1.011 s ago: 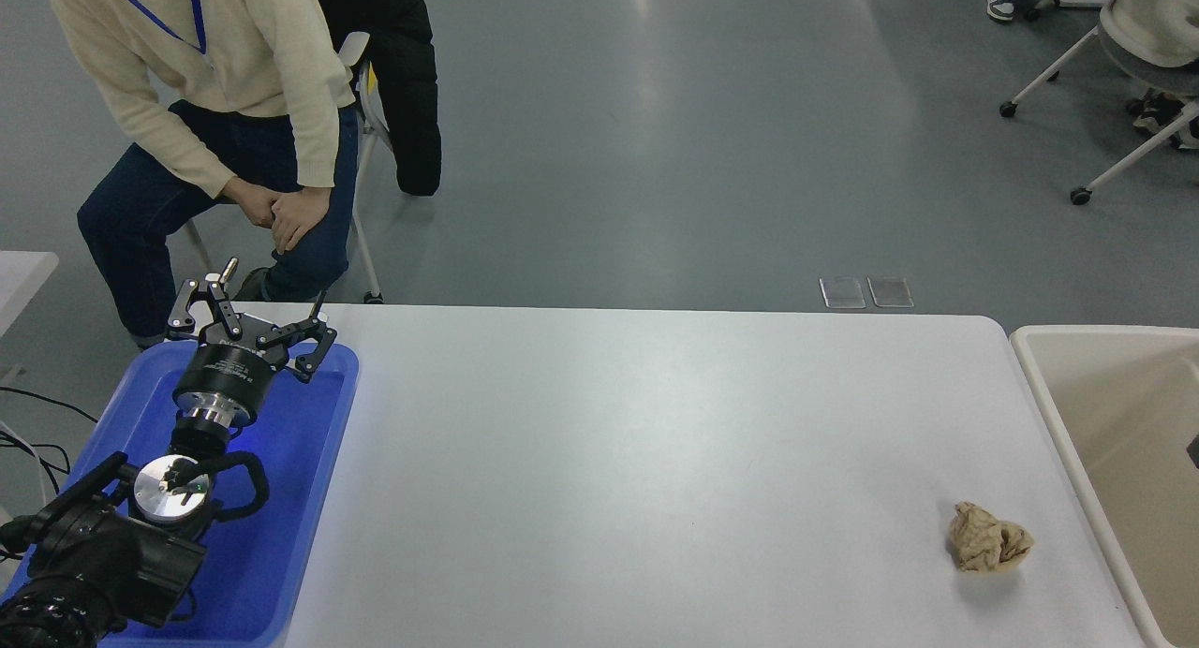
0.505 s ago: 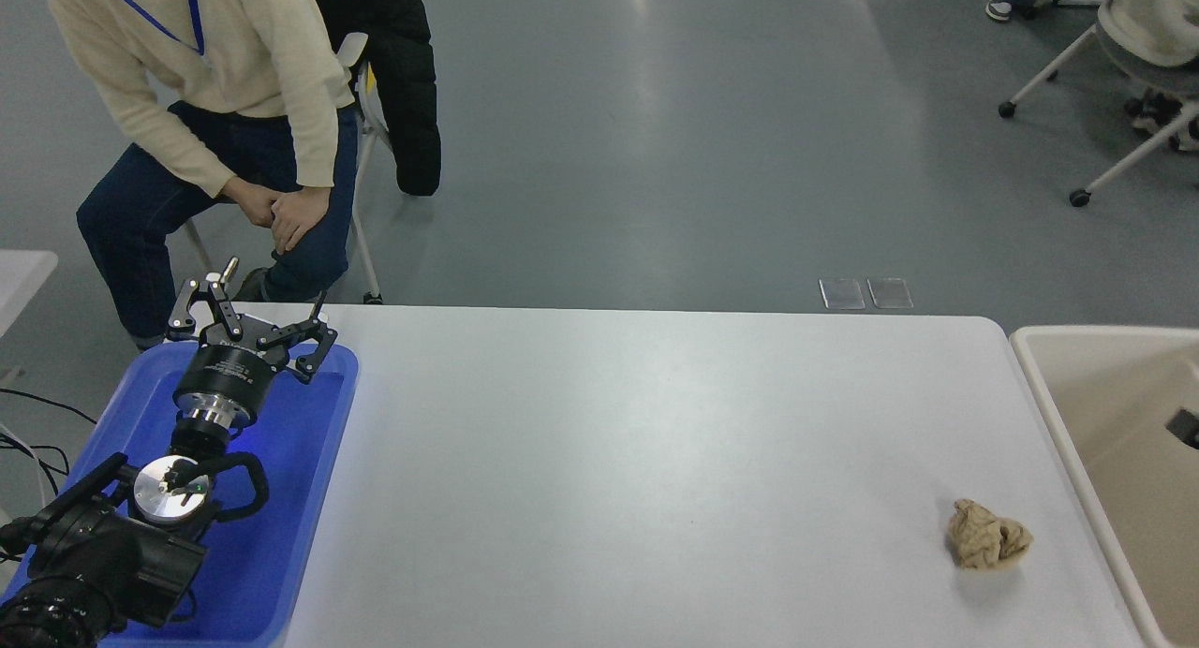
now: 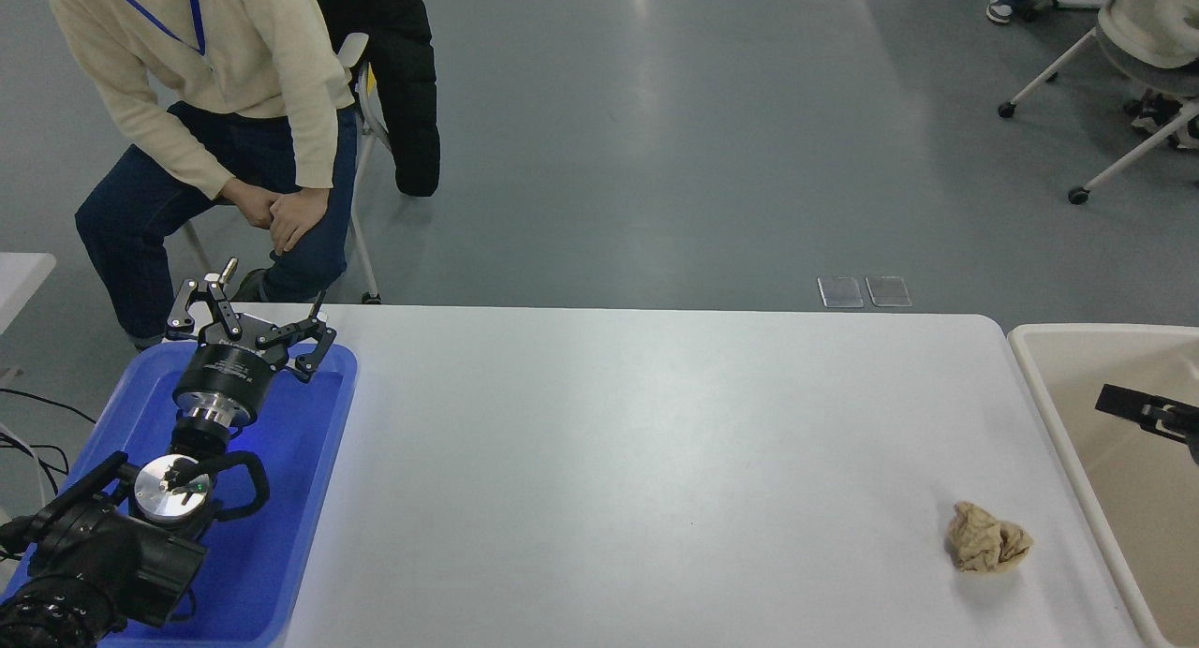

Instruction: Pick up foil plate and place in dustbin

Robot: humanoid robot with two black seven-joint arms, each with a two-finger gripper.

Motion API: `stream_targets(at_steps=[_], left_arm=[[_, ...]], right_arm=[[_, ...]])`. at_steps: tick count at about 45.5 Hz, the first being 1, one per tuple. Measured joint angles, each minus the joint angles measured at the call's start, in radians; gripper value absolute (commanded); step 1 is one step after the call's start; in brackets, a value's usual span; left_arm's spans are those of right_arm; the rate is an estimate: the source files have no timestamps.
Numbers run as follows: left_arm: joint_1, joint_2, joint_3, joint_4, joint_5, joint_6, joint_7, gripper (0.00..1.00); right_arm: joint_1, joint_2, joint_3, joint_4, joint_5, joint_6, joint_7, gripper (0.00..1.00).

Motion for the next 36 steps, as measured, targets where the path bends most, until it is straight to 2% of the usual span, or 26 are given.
stream_targets(at_steps=[8,19,26,36], left_arm=[[0.0,0.0,0.0,0.0,0.0,0.0,0.0,1.0],[0.0,0.0,0.0,0.0,0.0,0.0,0.0,1.0],[0.0,0.0,0.0,0.0,0.0,0.0,0.0,1.0],[0.0,0.0,0.0,0.0,-0.001,0.0,0.0,1.0]], right_arm=[[0.101,0.036,-0.061,0.041,0.004,0.094,0.0,1.0],[0.305,0.099,-0.136,0.075,0.025,0.4,0.0,1.0],[0.496,0.19,-0.233,0.084,0.096,0.643,0.001,1.0],[0.685,0.303,-0.302,0.087,0.179,0.81,0.003,1.0]])
